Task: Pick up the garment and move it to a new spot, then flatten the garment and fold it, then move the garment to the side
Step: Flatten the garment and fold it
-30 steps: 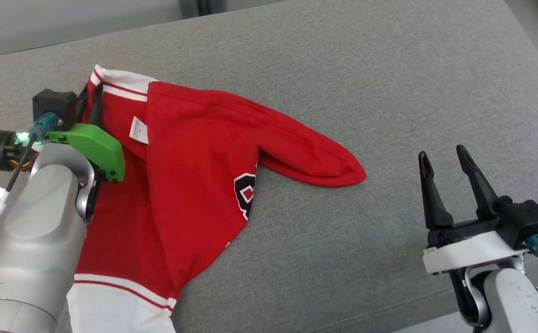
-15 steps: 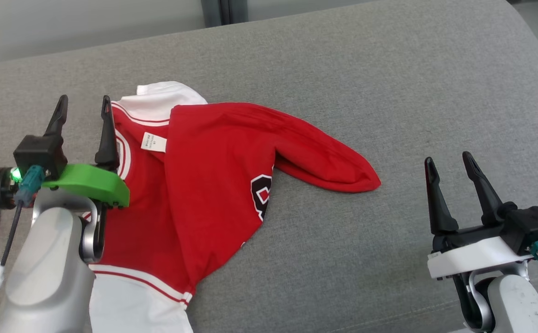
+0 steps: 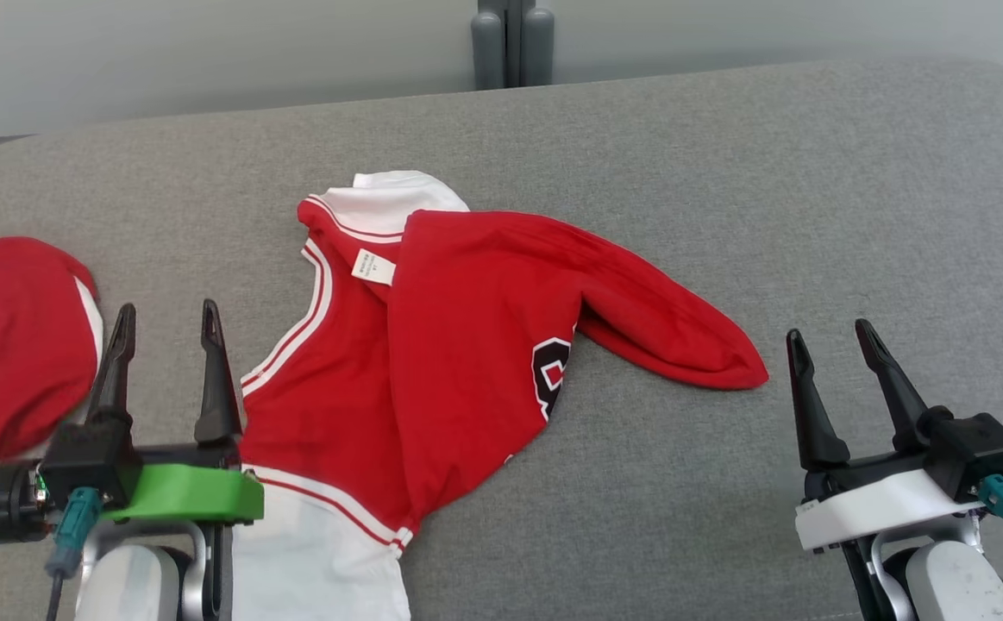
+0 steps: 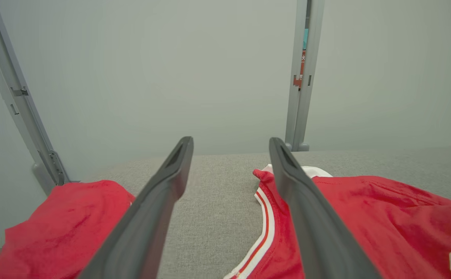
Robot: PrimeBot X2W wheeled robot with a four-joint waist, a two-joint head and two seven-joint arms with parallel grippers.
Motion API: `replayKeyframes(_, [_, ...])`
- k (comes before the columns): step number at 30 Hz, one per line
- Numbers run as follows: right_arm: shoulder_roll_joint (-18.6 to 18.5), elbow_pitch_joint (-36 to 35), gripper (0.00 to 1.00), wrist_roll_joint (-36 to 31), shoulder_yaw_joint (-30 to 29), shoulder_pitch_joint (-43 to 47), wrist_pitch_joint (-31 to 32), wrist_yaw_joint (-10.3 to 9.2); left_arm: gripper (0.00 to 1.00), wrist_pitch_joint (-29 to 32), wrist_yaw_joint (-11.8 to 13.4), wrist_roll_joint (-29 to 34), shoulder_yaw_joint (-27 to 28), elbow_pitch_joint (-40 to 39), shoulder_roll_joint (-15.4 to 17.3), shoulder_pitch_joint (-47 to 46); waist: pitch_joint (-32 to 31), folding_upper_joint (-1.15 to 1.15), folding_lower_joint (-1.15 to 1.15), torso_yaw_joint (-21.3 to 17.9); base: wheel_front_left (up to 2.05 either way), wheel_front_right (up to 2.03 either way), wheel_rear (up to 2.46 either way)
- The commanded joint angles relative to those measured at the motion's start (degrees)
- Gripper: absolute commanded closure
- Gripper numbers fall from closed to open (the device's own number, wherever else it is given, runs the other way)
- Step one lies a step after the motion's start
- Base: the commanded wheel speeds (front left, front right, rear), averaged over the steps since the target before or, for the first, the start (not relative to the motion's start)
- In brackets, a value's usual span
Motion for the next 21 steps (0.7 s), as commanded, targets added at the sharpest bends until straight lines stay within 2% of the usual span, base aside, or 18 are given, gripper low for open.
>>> replayKeyframes(1, [-0.2, 0.2, 0.0, -0.3, 0.1, 0.6, -0.2, -0.06, 0.0, 0.0, -0.1, 0.8, 0.5, -0.4, -0.2, 1.8, -1.1, 0.0, 0.0, 1.3, 0.0, 0.0, 0.0])
replayKeyframes(9, [-0.1, 0.9, 0.0, -0.4, 0.2, 1.4, -0.2, -0.06, 0.0, 0.0, -1.2, 2.8, 4.0, -2.9, -3.4, 6.7, -2.0, 0.0, 0.0, 2.4, 0.0, 0.0, 0.0])
replayKeyframes(21, [-0.3, 2.4, 0.0, -0.8, 0.6, 1.8, -0.2, -0.06, 0.0, 0.0, -2.4, 4.8, 6.4, -1.2, -5.0, 8.7, -2.7, 0.0, 0.0, 3.1, 0.0, 0.0, 0.0])
